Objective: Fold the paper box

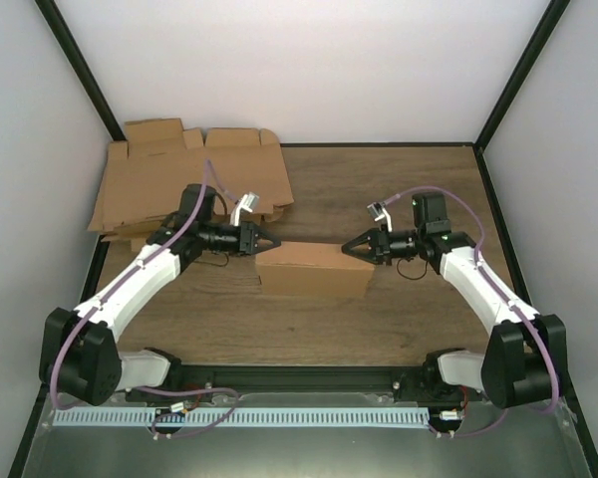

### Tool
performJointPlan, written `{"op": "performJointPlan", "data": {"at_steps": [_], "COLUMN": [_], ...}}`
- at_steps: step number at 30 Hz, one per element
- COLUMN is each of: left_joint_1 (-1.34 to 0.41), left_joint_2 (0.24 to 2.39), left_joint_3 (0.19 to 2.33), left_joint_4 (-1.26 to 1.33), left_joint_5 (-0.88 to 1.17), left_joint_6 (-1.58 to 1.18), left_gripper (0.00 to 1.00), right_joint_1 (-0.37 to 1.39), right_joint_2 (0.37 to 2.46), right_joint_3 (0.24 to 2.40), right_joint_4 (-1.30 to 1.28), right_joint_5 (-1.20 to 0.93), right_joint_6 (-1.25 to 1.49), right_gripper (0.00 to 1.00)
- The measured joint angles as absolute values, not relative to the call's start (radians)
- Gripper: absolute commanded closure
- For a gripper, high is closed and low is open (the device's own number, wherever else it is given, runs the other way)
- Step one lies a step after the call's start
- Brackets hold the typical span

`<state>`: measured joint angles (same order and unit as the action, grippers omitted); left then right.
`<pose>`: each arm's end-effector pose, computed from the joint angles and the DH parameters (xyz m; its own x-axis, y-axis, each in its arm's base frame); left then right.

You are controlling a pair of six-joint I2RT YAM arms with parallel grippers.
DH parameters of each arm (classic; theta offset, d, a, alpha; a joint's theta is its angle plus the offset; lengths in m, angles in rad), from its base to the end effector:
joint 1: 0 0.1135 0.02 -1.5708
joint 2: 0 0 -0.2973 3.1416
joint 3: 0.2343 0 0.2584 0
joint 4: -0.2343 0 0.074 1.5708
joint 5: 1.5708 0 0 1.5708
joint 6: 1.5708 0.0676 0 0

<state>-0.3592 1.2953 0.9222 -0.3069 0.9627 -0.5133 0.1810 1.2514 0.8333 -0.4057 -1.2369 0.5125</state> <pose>0.2451 -0.1513 0.2930 -0.9048 0.0401 -0.4239 0.4063 0.3790 -0.8314 0.2305 0.1071 0.2780 -0.9676 -0.0137 -0.2522 -0.2478 0.2450 0.9373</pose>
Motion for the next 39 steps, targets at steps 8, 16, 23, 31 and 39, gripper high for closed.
{"op": "performJointPlan", "data": {"at_steps": [8,16,23,31,39], "left_joint_1": [-0.371,-0.367,-0.378,-0.497,-0.615], "left_joint_2": [1.338,1.338,1.312,1.048,0.811], "left_joint_3": [0.831,0.824,0.831,0.685,0.539], "left_joint_4": [-0.233,-0.197,-0.256,-0.385,-0.52], "left_joint_5": [0.994,0.992,0.962,0.876,0.763], "left_joint_6": [-0.508,-0.49,-0.464,-0.524,-0.699], "left_gripper": [0.96,0.96,0.96,0.95,0.92], "right_joint_1": [0.178,0.177,0.18,0.189,0.205], "right_joint_2": [1.302,1.302,1.261,0.987,0.772], "right_joint_3": [0.752,0.774,0.788,0.641,0.514], "right_joint_4": [-0.335,-0.359,-0.46,-0.605,-0.767], "right_joint_5": [-1.303,-1.271,-1.182,-1.133,-0.976], "right_joint_6": [0.509,0.492,0.46,0.471,0.558], "right_gripper": [0.99,0.99,0.99,0.98,0.77]}}
